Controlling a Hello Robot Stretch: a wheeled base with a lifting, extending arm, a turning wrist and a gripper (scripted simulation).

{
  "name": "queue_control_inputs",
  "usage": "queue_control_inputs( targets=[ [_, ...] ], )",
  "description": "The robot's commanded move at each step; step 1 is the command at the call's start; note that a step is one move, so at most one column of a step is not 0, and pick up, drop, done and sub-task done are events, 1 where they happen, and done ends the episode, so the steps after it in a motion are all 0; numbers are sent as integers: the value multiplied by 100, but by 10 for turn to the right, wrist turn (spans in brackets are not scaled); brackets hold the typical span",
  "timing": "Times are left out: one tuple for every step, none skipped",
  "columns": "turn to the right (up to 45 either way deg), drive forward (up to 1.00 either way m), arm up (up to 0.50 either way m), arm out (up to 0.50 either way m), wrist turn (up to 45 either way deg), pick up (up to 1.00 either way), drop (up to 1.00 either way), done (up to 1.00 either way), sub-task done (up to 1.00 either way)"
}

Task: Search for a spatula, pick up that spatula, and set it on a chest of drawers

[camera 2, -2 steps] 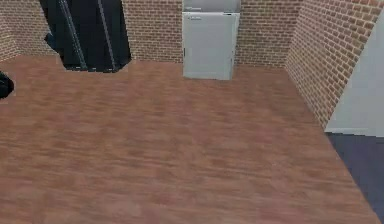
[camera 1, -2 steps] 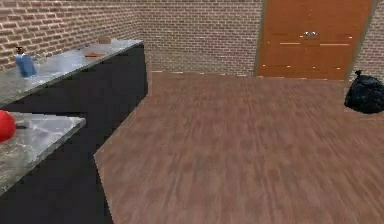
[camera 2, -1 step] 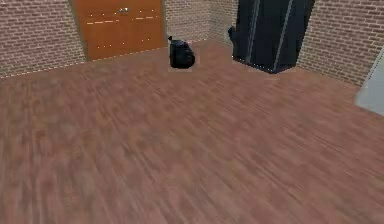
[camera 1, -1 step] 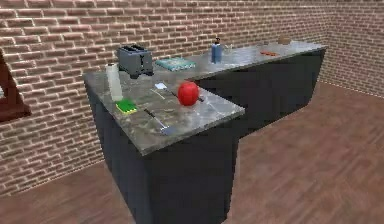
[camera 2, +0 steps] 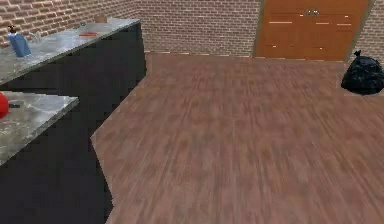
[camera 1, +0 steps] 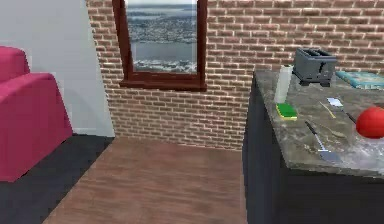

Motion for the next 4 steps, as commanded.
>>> queue_control_inputs(
  targets=[
    [-450,0,0,0,0,0,0,0,0],
    [-120,0,0,0,0,0,0,0,0],
    [450,0,0,0,0,0,0,0,0],
    [150,0,0,0,0,0,0,0,0]
  ],
)
